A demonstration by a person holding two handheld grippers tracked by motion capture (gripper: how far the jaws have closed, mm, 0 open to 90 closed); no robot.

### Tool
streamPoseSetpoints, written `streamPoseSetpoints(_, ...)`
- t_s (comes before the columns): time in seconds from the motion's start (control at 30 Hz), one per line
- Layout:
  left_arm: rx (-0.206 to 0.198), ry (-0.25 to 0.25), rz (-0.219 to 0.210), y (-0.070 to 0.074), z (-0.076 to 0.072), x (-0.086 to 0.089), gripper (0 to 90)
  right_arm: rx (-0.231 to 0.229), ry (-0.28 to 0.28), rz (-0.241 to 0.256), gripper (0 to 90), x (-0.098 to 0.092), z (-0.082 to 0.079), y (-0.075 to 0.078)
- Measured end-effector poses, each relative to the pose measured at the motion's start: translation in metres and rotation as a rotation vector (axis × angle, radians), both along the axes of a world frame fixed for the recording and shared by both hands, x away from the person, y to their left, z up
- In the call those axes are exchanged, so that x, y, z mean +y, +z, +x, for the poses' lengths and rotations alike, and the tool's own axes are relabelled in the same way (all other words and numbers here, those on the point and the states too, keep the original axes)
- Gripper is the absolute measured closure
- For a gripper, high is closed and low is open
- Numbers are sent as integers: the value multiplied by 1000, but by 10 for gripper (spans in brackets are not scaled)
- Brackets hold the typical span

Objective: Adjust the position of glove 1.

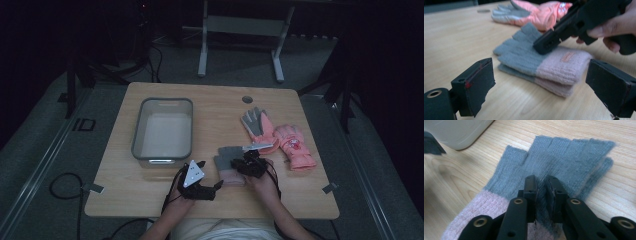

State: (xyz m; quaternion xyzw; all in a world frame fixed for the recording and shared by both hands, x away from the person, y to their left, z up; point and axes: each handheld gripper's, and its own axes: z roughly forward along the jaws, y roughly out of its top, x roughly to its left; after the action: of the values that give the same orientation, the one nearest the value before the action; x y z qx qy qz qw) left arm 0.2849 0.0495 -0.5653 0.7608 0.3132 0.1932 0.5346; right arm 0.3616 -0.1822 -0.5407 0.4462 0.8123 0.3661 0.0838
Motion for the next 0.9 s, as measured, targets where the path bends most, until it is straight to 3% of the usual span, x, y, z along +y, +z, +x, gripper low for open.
streamPoseSetpoints(0.1,58,6,26,2,0,-3,97,10,14,4,750,-3,-1,4)
streamPoseSetpoints(0.2,19,-52,68,5,-5,-5,118,-10,23,13,714,-7,-3,11)
streamPoseSetpoints(0.27,-12,-74,55,8,-7,-6,127,-53,8,24,680,-16,-2,24)
streamPoseSetpoints(0.3,-35,-88,73,10,-8,-7,127,-53,8,24,680,-16,-2,24)
streamPoseSetpoints(0.43,-53,-139,121,13,-7,-16,149,-74,-28,38,651,-32,10,38)
streamPoseSetpoints(0.5,-102,-174,162,16,-9,-22,192,-72,-45,36,641,-38,17,40)
streamPoseSetpoints(0.67,-140,-274,238,20,-2,-40,259,-27,-66,54,616,-41,30,35)
streamPoseSetpoints(0.83,-199,-319,384,14,4,-57,259,23,-83,48,555,-36,40,21)
streamPoseSetpoints(0.9,-209,-326,421,10,3,-61,259,43,-84,52,526,-34,43,16)
